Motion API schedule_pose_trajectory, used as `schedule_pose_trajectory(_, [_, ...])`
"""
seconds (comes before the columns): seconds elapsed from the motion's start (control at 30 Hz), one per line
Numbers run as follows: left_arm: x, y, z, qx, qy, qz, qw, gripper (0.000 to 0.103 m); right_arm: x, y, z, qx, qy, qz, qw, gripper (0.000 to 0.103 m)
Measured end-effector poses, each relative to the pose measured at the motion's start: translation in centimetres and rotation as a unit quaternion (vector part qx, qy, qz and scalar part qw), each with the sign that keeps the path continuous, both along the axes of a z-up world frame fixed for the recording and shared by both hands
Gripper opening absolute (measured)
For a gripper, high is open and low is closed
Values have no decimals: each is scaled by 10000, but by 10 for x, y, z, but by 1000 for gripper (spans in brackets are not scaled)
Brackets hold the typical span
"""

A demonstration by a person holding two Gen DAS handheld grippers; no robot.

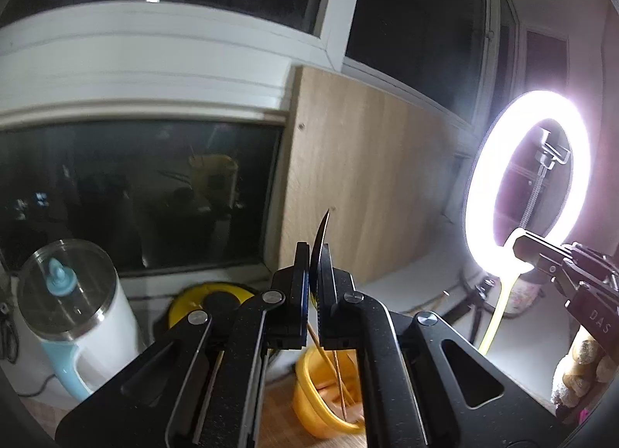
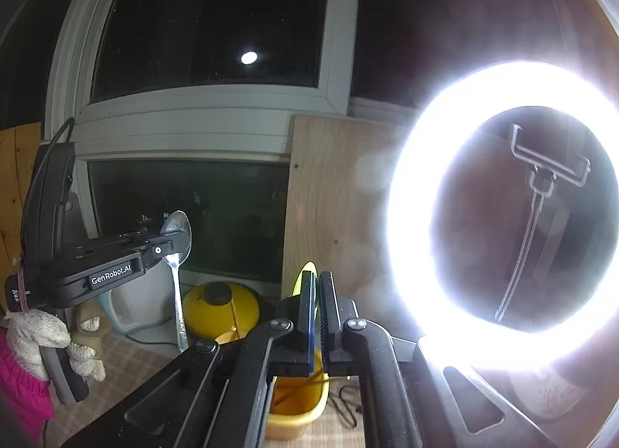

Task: Organize utensils
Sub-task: 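Lower the steel spoon and green spoon into the yellow container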

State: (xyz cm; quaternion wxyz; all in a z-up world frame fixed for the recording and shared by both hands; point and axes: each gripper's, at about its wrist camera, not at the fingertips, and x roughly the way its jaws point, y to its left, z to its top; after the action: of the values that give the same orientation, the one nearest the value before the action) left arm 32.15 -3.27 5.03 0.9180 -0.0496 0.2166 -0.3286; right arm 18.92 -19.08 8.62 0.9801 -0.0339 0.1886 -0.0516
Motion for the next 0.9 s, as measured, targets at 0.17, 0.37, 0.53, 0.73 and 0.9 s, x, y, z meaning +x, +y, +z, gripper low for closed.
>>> schedule_pose_trajectory(0.17, [14,-12,-9,20,12,77,10000,1,12,7,0,-207,-239,-13,9995,0])
schedule_pose_trajectory(0.37, [22,-25,-32,76,110,106,9999,1,28,20,-12,-632,-507,-163,9966,0])
schedule_pose_trajectory(0.53, [24,-33,-47,127,174,8,9998,1,34,17,-31,-663,-380,-208,9969,0])
schedule_pose_trajectory(0.73, [18,-36,-52,152,180,-99,9997,1,31,-1,-45,-237,-103,-212,9994,0])
schedule_pose_trajectory(0.9, [17,-27,-53,139,249,-96,9995,1,31,-17,-52,217,92,-219,9995,0])
